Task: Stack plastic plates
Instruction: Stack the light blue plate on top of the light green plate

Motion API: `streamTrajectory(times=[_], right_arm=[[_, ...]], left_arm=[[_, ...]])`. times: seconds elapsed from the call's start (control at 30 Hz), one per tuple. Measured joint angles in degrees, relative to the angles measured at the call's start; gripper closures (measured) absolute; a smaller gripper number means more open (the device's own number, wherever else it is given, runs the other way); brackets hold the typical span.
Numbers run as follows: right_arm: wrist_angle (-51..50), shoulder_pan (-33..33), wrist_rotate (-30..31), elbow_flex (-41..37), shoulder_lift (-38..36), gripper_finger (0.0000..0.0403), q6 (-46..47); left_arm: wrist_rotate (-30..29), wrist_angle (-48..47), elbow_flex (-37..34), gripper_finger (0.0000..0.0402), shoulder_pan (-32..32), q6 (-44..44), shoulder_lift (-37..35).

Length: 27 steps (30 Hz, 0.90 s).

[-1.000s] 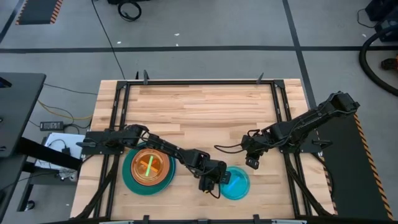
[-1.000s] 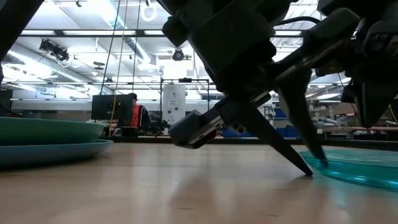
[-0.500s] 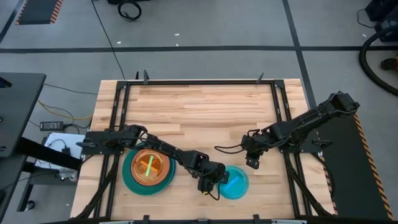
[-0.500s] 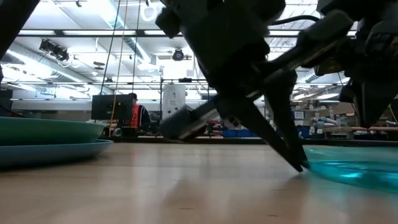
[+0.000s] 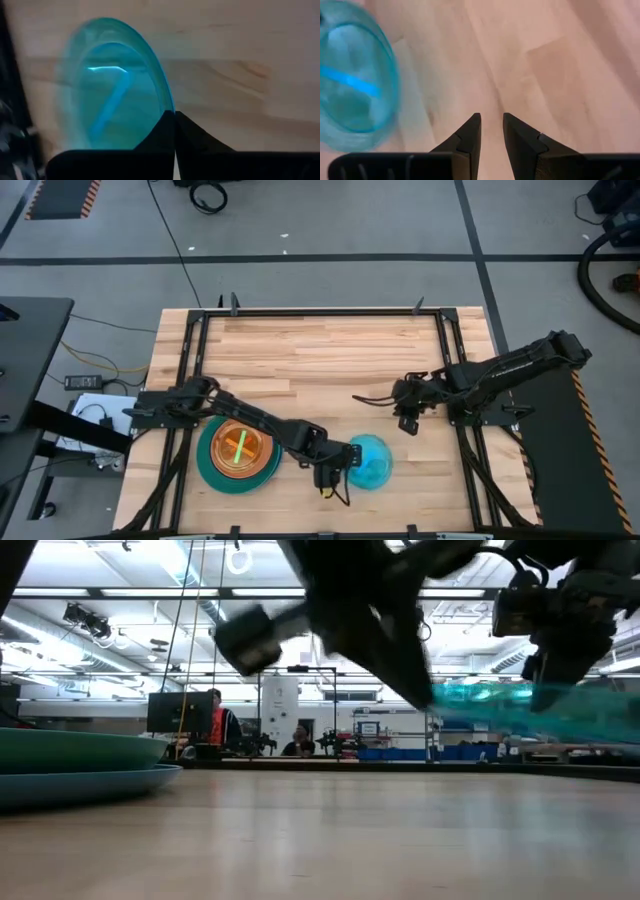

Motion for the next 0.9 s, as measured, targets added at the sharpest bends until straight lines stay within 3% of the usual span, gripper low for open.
streamTrajectory(times=[0.5, 0.9], right_arm=[[5.40, -7.57, 1.14, 0.00, -0.07, 0.0312, -13.78], [13.84, -18.21, -8.02, 0.00, -0.05, 0.0312, -24.33]], left_arm=[[-12.81, -11.72, 0.07, 0.0400, -7.60, -23.76, -4.01], [-20.14, -19.29, 0.07, 0.0400, -11.94, -39.96, -4.03]])
